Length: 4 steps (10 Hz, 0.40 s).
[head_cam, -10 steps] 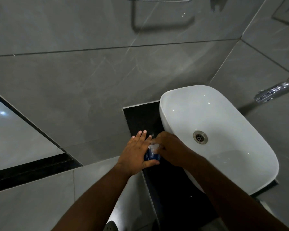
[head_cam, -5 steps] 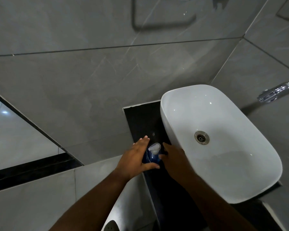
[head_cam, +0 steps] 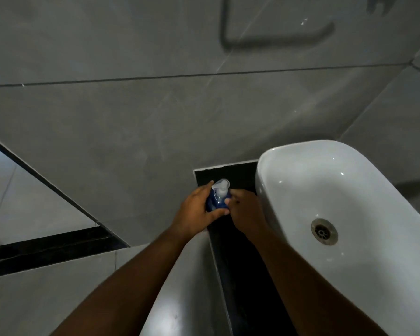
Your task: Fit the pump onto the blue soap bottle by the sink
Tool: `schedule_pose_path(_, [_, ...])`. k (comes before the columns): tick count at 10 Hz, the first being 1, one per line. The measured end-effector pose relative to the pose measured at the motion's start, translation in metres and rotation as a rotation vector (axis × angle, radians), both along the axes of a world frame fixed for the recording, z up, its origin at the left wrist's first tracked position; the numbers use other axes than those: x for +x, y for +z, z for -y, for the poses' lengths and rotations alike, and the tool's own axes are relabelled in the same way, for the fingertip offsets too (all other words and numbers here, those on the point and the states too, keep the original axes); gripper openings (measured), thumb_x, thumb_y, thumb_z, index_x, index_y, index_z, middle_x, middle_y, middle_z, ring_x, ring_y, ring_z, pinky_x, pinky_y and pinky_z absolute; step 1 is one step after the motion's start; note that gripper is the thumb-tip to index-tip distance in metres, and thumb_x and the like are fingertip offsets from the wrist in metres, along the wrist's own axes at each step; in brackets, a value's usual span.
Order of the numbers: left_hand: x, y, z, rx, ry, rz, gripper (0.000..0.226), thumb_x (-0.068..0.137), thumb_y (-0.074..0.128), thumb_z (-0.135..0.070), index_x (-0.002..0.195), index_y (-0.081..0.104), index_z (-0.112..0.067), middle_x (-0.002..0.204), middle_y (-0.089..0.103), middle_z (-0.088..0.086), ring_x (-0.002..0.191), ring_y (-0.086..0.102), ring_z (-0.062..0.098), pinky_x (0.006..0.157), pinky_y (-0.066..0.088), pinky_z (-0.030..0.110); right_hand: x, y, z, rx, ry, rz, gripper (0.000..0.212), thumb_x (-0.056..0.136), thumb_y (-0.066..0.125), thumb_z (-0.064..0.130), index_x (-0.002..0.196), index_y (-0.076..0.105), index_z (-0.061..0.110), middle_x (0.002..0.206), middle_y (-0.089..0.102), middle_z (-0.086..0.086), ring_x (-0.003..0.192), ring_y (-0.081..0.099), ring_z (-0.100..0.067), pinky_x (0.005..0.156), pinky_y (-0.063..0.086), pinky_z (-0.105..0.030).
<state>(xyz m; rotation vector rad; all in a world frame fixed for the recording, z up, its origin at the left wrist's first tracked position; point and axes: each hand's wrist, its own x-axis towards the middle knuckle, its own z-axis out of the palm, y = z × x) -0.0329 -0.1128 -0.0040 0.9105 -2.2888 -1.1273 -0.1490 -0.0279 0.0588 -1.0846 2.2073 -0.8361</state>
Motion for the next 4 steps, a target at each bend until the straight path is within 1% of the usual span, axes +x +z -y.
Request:
schedule_pose_path(1, [-0.012,0.001,0.040,-0.036,0.040,-0.023,0.072,0.072,0.087,-0.023,0.134,0.053,-0.008,0.125,0.062,0.012,0.112,0.059,0.026,0.095,0.048,0.037,-0.013,-0.007,0.044,-0.034,-0.001,-0.043,0.018,0.083,0.056,0.007,0.095,0.069,0.001,0.093,0.072,-0.020,0.089,0.066,-0.033,0.085,0.050,-0.041])
schedule_pose_path(2, [-0.020,0.002,0.067,-0.036,0.054,-0.016,0.068,0.074,0.086,-0.020,0.133,0.054,-0.008,0.125,0.062,0.012,0.113,0.058,0.026,0.095,0.048,0.042,-0.022,-0.014,0.073,-0.074,-0.016,-0.014,0.018,0.084,0.057,0.006,0.097,0.069,0.001,0.096,0.072,-0.019,0.091,0.065,-0.031,0.082,0.048,-0.035])
schedule_pose_path(3, [-0.024,0.002,0.082,-0.075,0.058,-0.039,0.070,0.075,0.084,-0.022,0.135,0.052,-0.009,0.124,0.063,0.011,0.114,0.057,0.025,0.095,0.047,0.039,-0.029,-0.019,0.092,-0.059,0.029,-0.037,0.018,0.085,0.058,0.008,0.098,0.068,0.000,0.097,0.071,-0.020,0.091,0.065,-0.031,0.074,0.043,-0.028])
schedule_pose_path(4, [-0.027,0.004,0.084,-0.047,0.091,-0.025,0.072,0.074,0.085,-0.022,0.136,0.051,-0.010,0.125,0.062,0.011,0.115,0.056,0.025,0.096,0.046,0.037,-0.033,-0.017,0.097,-0.056,0.030,-0.024,0.020,0.086,0.058,0.008,0.103,0.066,-0.002,0.102,0.070,-0.021,0.094,0.063,-0.031,0.075,0.041,-0.026])
